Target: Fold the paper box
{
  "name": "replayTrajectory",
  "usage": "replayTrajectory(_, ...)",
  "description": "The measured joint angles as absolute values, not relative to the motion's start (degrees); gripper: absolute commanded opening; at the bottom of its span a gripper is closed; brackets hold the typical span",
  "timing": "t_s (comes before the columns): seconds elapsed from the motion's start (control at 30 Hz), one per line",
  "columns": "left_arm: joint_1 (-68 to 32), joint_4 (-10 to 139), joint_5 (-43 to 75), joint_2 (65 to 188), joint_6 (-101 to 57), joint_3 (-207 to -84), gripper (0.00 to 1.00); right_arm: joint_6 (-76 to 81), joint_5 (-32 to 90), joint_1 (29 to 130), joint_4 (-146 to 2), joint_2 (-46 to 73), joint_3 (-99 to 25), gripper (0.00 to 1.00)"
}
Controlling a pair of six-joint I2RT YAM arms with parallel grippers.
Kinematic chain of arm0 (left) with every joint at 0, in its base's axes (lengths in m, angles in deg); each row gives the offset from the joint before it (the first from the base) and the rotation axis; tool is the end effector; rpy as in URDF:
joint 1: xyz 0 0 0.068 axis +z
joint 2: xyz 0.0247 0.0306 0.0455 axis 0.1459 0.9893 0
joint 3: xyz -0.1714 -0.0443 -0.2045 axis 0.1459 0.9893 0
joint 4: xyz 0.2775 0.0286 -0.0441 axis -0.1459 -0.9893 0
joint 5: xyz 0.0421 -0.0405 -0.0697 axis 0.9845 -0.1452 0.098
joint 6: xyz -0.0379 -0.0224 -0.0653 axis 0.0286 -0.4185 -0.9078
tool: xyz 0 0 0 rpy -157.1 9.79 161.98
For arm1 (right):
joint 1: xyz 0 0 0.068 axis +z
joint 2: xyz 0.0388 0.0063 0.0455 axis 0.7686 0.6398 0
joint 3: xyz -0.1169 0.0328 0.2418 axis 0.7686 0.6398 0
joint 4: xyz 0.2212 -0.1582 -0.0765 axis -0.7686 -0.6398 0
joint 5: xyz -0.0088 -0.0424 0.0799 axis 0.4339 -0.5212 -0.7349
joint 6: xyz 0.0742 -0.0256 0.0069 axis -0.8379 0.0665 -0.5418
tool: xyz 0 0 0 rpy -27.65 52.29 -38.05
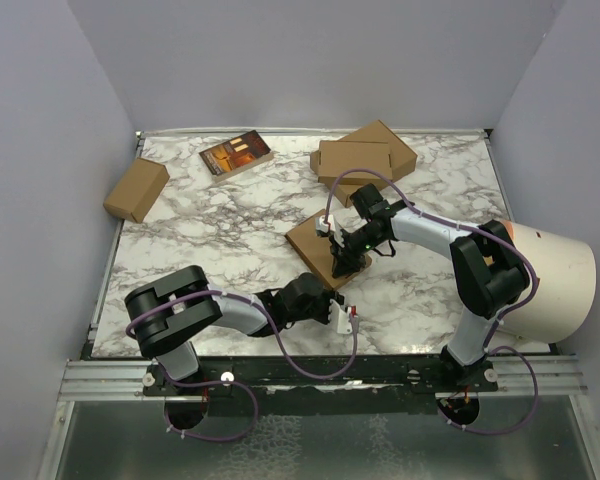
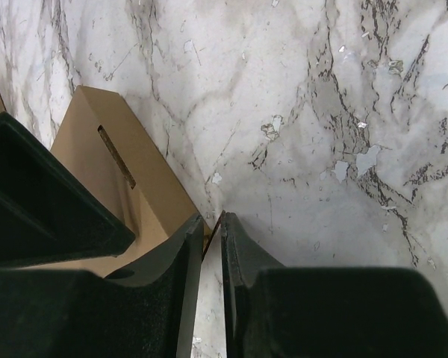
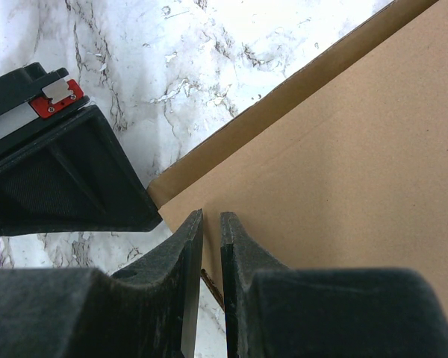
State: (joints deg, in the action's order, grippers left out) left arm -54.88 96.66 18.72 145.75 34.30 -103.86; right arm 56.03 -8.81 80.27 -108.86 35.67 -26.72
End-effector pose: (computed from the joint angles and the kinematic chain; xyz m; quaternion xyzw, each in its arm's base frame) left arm 0.1446 -0.3016 0.0912 0.7125 0.4881 -0.1217 0.4891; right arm 0.2864 0.2215 0.1346 -0.6068 0.6847 0.3643 0.1741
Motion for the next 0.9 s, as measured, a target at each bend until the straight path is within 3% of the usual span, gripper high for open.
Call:
replayTrajectory(0.67, -55.07, 96.79, 20.79, 145.73, 33.88, -103.62, 0.24, 56.03, -8.83, 80.27, -108.93, 35.73, -26.76, 0.17)
replayTrajectory(0.9, -55.07, 96.85, 21.12, 145.73, 33.88, -103.53, 0.17, 56.03, -8.94, 80.27, -109.04, 35.86, -26.91, 0.17)
